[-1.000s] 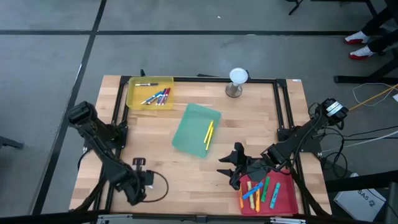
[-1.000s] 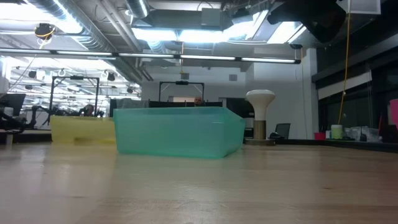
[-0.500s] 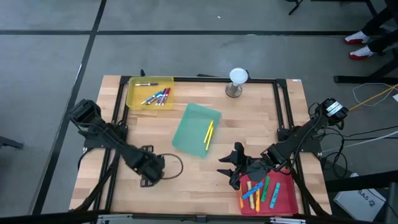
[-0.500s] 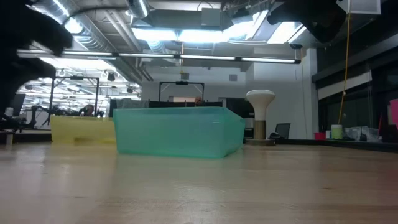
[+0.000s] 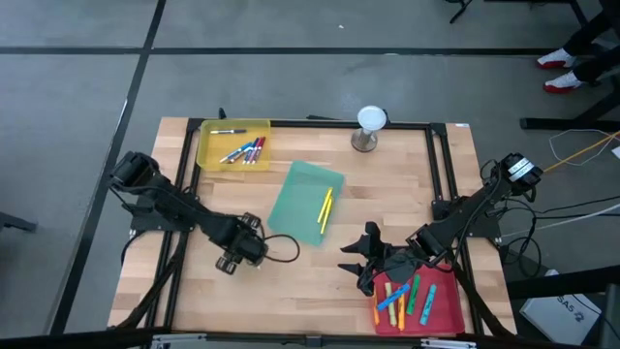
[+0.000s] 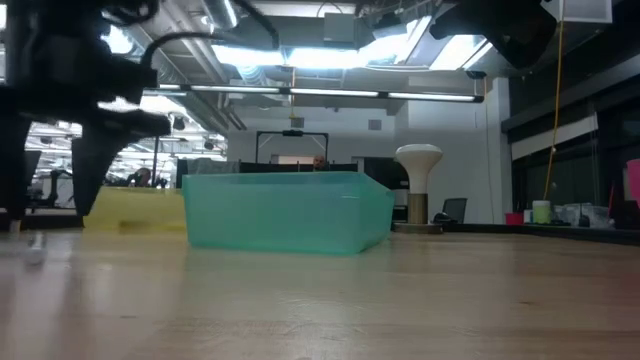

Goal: Pick & Place Markers
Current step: Put the green marker pen into the yellow bin

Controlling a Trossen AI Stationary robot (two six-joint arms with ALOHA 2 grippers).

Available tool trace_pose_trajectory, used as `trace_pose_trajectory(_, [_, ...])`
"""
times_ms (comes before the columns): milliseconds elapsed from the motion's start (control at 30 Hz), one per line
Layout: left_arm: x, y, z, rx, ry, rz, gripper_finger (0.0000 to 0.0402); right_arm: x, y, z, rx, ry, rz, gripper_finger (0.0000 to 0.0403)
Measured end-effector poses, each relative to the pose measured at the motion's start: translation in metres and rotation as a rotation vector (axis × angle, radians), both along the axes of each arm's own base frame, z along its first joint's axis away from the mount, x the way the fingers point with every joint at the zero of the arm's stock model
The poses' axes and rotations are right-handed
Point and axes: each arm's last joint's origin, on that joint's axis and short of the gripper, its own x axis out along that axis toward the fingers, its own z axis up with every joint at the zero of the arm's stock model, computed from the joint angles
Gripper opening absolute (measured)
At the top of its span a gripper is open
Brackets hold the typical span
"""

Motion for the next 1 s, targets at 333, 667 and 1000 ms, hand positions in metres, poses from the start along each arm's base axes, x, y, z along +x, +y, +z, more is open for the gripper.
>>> trace_pose_trajectory(333, [0.006,0.021,-0.012,-0.025,-0.003,-0.142,0.0189,0.000,0.000,0.000,0.003,0.000,-0.001,0.0209])
trace_pose_trajectory(667, [0.006,0.032,-0.025,-0.028,-0.038,-0.182,0.0189,0.000,0.000,0.000,0.005,-0.001,-0.004,0.0209])
trace_pose_trajectory(1000, [0.004,0.034,-0.029,-0.051,-0.049,-0.208,0.0189,0.000,0.000,0.000,0.003,-0.003,-0.010,0.0209])
